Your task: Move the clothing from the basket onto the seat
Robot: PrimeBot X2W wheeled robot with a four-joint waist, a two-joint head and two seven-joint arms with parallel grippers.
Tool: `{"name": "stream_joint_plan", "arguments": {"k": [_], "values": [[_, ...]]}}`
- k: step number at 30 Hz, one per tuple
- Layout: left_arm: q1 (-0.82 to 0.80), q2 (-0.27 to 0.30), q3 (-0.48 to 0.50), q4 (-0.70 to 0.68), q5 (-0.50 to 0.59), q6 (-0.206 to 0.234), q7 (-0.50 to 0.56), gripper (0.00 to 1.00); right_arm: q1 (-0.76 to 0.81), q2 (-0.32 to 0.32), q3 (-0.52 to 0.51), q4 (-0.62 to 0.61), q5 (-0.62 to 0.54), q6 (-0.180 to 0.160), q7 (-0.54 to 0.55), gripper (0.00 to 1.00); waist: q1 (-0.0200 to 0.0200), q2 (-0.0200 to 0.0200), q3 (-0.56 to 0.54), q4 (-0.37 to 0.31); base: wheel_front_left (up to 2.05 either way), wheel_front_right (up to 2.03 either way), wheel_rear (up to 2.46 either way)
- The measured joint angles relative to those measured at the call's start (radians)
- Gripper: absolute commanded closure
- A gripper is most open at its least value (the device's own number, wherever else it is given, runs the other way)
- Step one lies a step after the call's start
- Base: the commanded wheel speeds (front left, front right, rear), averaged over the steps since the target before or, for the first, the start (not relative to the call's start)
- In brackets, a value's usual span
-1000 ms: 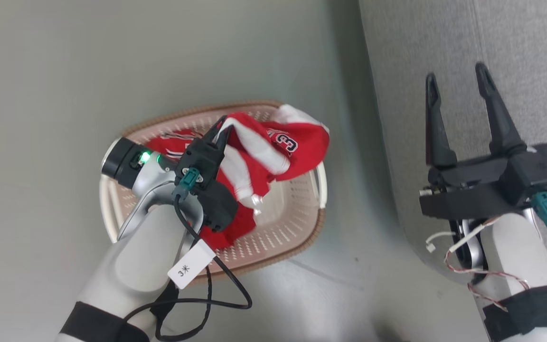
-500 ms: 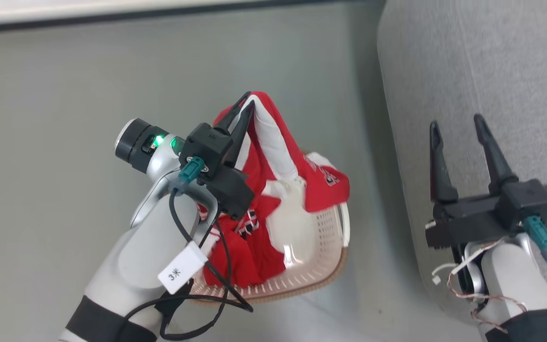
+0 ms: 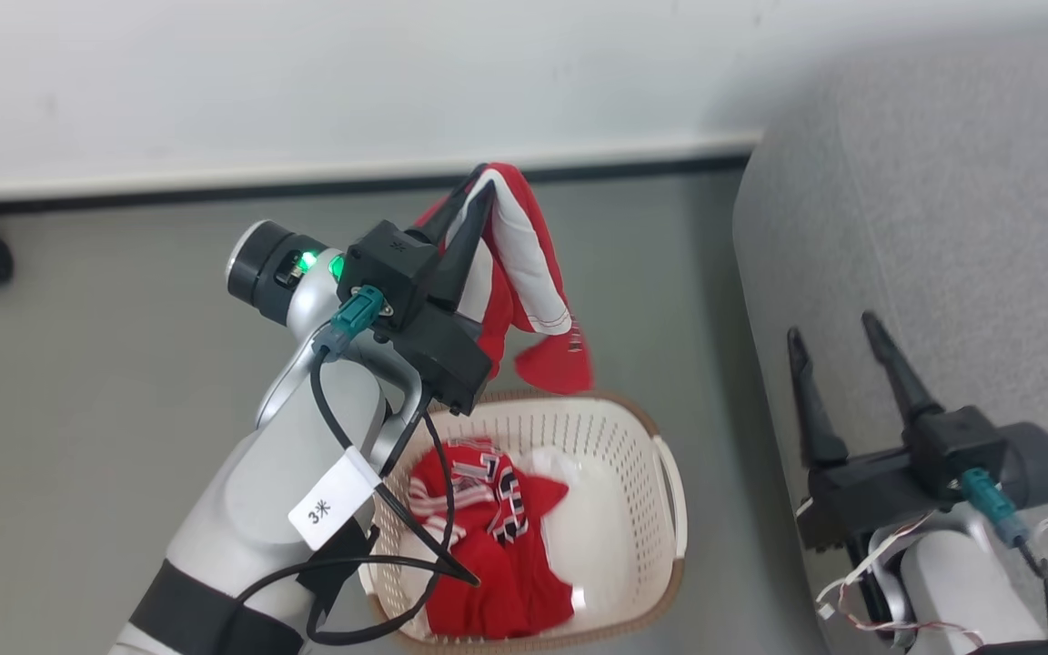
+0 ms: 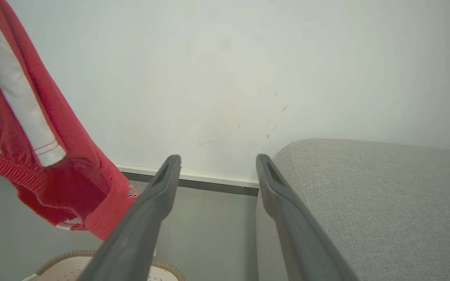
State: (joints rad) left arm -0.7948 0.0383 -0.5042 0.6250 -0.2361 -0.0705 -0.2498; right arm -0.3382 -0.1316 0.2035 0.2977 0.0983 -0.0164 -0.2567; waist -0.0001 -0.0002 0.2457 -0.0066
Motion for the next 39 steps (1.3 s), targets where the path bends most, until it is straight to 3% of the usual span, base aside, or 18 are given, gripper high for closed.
{"name": "stream_joint_plan", "arguments": {"k": [14,20,33,39], "values": [[0.001,-0.002,-0.052,0.044,-0.069,0.000,0.000,1.00,0.006,0.023,0.105,0.116,-0.007,0.080,0.000,0.00,0.0000,0.0001,-0.209,0.019,0.00,0.00,0.00],[0.009,-0.002,-0.117,0.016,-0.089,0.000,0.000,1.00,0.006,0.024,0.143,0.169,-0.020,0.100,0.000,0.00,0.0000,0.0000,-0.271,0.026,0.00,0.00,0.00],[0.046,0.000,-0.249,-0.062,-0.182,0.036,0.000,1.00,-0.005,0.046,0.219,0.292,-0.019,0.129,0.000,0.00,0.0001,0.0002,-0.317,0.088,0.00,0.00,0.00],[0.045,0.000,-0.281,-0.092,-0.192,0.044,0.000,1.00,-0.087,0.059,0.270,0.376,-0.019,0.137,0.000,0.00,0.0001,0.0002,-0.321,0.104,0.00,0.00,0.00]]}}
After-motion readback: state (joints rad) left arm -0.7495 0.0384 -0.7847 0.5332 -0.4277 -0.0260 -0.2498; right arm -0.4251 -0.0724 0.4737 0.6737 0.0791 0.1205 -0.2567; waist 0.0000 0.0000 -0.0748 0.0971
